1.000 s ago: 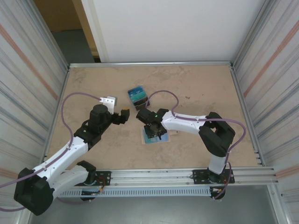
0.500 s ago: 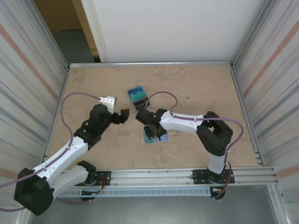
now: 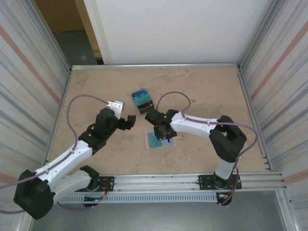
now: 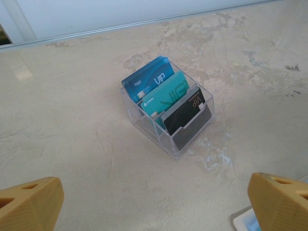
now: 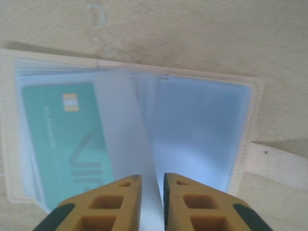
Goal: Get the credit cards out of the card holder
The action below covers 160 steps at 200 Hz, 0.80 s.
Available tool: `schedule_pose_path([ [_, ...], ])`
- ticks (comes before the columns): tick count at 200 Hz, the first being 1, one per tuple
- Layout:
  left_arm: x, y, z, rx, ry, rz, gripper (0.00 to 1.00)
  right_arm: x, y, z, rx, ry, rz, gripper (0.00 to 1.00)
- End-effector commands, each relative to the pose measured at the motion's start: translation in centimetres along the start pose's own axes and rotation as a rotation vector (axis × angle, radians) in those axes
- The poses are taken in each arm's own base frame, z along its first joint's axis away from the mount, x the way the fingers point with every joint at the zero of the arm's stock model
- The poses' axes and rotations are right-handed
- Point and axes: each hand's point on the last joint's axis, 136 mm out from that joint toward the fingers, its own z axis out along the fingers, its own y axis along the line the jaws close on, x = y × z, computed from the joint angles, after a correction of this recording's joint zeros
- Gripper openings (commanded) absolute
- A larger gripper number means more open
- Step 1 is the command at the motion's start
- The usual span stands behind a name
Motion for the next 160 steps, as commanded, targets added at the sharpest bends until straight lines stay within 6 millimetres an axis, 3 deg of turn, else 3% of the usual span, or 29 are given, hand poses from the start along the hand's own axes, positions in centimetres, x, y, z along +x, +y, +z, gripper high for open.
schedule_pose_path([
  [1,-1.3,-0.3,-0.2,-0.014,-0.025,0.044,0.99,0.1,-1.7,-0.6,0.038,-0.008,0.040,0.23],
  [34,-0.4,-1.6,0.1,0.002,-0.003,0.094,0.99,0.2,-3.0,-0.2,0.064,-0.005,0.071,0.30],
  [117,4.0,-4.9,0.9,0.033,0.121,0.217,0.99,0.7,-7.4,-0.3,0.148,-0.017,0.203,0.34],
  [141,5.4,-5.7,1.2,0.022,0.159,0.267,0.99,0.1,-7.1,-1.1,0.103,-0.049,0.221,0.34],
  [160,6.6,-6.0,1.6,0.017,0.190,0.267,0.99,-0.8,-5.4,-1.9,-0.005,-0.080,0.216,0.34],
])
